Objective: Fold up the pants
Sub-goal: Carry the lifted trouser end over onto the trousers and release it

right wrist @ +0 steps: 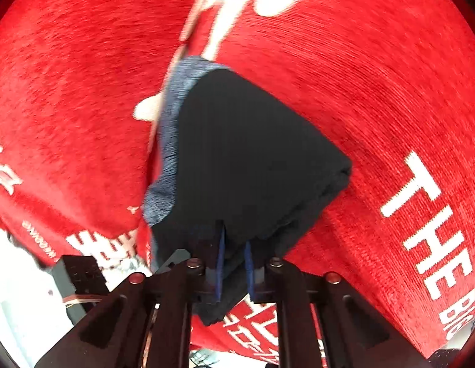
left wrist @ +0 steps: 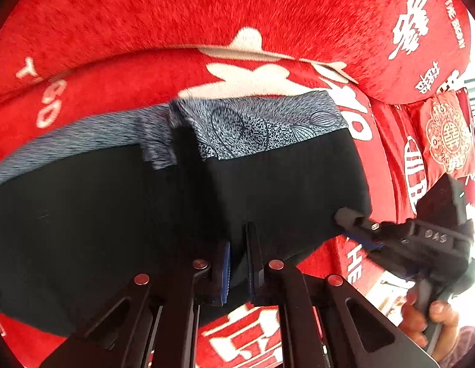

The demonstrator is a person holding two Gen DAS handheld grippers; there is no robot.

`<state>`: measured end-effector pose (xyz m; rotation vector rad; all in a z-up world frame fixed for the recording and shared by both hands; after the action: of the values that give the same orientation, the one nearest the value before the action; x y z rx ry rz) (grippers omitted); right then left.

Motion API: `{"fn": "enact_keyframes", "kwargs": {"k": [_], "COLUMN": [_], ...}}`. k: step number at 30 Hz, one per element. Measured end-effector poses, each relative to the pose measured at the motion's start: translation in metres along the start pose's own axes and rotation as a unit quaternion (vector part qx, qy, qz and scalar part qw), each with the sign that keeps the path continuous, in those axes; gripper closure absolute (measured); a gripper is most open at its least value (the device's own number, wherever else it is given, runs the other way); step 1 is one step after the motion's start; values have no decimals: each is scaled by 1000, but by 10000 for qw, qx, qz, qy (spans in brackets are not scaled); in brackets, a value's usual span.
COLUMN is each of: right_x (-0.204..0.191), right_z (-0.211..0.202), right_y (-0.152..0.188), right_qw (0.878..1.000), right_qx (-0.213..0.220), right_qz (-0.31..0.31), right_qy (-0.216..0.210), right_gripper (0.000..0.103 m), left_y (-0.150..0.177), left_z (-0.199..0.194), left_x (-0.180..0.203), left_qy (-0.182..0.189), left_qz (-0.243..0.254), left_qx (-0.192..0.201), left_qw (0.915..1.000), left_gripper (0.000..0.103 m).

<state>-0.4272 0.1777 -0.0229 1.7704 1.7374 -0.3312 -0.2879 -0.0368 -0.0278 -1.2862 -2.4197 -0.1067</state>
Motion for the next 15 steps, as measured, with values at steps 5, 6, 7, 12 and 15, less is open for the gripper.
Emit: {"fn": "enact_keyframes", "kwargs": {"k": [5, 6, 7, 12, 15], "right_x": [-9, -4, -1, -9, -24], "right_z": [14, 24, 31, 32, 29], "right_y": [13, 14, 14, 20, 34], "right_qw": [9969, 9961, 9958, 9938, 9852], "right_qx": [-292, -361, -372, -431, -743], "right_qz": [-557, -542, -520, -813, -1300], "right_qy": [475, 602, 651, 621, 833], "right_gripper": [94, 95, 96, 93, 87], "left_y": [24, 26, 28, 29, 31], "left_z": [-2, 2, 3, -9, -22], "left_x": [-9, -11, -13, -14, -18], "left_qy": [-261, -314, -350, -735, -905], "left_qz": [-130, -193, -218, -339, -344], "left_qx": [-78, -74, -54, 214, 239], "left_qw": [9995, 9993, 9991, 9965, 9950], "left_gripper": [93, 93, 92, 33, 33]}}
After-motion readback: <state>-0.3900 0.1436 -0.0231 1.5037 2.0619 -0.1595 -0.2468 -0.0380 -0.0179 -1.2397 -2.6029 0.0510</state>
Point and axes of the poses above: each gripper's, at about its wrist camera, not at the fingertips, and z roughly the way its jaws point, x to its right, y to its underside, the point moved 1 cm from there along z, roughly the way its jaws point, and after that the axes turned 8 degrees about z, right-handed, at the moved point
